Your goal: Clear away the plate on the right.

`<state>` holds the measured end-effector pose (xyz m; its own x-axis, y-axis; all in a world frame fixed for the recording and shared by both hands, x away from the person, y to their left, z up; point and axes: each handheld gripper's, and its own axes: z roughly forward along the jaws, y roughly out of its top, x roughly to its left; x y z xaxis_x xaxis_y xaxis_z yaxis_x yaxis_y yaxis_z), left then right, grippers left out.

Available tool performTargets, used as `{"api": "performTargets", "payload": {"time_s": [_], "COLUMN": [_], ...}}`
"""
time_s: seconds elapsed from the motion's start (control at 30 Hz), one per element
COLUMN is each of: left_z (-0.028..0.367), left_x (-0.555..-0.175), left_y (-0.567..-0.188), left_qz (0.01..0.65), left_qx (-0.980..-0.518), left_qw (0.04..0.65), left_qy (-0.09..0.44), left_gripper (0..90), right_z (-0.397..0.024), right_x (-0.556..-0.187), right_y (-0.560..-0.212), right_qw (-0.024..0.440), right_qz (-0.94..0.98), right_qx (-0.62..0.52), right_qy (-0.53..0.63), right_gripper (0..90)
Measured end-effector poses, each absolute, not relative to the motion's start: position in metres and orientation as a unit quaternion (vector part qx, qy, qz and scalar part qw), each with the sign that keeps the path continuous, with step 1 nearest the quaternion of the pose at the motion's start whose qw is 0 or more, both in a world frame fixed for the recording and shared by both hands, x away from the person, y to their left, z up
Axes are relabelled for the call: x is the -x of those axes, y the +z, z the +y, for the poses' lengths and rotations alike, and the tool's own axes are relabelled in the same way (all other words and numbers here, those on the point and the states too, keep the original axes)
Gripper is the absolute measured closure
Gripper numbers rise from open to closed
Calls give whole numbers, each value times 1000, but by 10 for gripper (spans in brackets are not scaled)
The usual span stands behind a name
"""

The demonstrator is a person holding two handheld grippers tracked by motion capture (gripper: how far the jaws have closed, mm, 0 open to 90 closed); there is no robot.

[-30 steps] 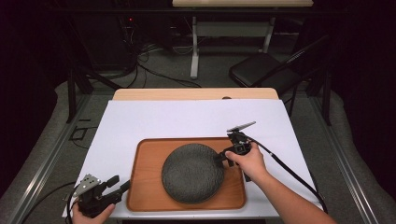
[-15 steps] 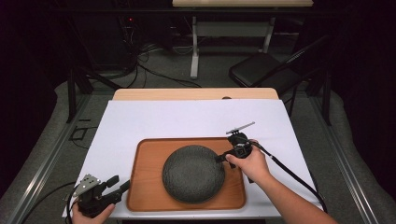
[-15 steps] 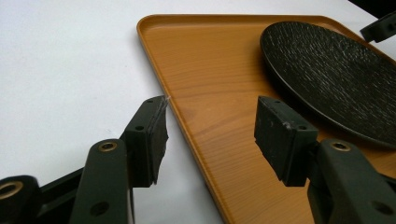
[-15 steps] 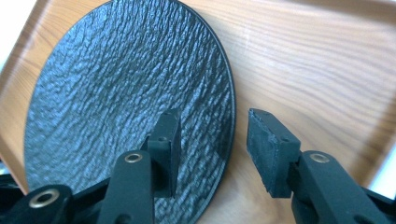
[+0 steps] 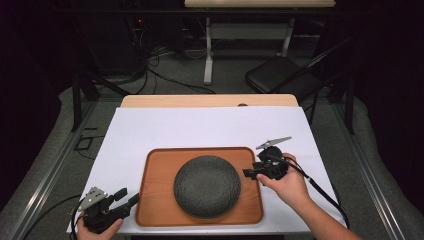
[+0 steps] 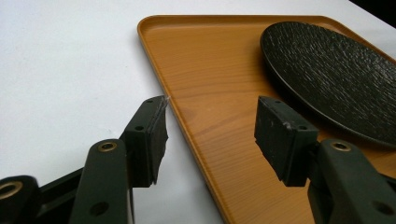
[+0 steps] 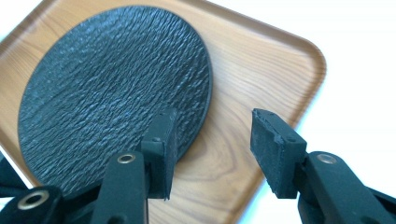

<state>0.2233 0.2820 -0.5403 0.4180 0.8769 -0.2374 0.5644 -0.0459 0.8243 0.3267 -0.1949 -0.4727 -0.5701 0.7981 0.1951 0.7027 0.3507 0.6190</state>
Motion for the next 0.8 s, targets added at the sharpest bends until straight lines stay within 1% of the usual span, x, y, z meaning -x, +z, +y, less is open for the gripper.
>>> {"api": "performTargets", "payload": {"time_s": [0.1, 0.13, 0.17, 0.4, 0.43, 0.53, 0.57, 0.63, 0.67, 0.7, 0.8], "left_z": [282, 282, 282, 281, 282, 282, 281, 281, 281, 281, 282], "left_x": [-223, -223, -223, -223, -223, -223, -223, -223, -223, -223, -223], "left_y": [-540, -540, -540, -540, -540, -540, -540, -540, -540, -540, -540], "left_qz": [513, 513, 513, 512, 512, 513, 512, 511, 511, 511, 513], "left_qx": [-702, -702, -703, -705, -704, -704, -705, -705, -705, -705, -704], "left_qw": [463, 463, 463, 461, 461, 461, 461, 461, 461, 461, 461], "left_qy": [169, 169, 168, 169, 169, 169, 169, 169, 169, 169, 169], "left_gripper": [439, 439, 439, 438, 439, 439, 438, 439, 439, 439, 439], "right_z": [-209, -209, -217, -235, -239, -241, -242, -242, -240, -239, -237], "right_x": [-318, -318, -311, -291, -282, -276, -271, -269, -262, -260, -255], "right_y": [-468, -468, -467, -475, -480, -488, -497, -500, -508, -510, -516], "right_qw": [89, 89, 104, 113, 120, 116, 125, 129, 142, 145, 145], "right_qz": [812, 812, 808, 791, 787, 784, 780, 780, 782, 783, 784], "right_qx": [-463, -463, -464, -474, -475, -477, -474, -474, -468, -467, -460], "right_qy": [344, 344, 348, 370, 376, 381, 390, 388, 386, 385, 392], "right_gripper": [511, 511, 511, 510, 508, 508, 508, 509, 507, 505, 501]}}
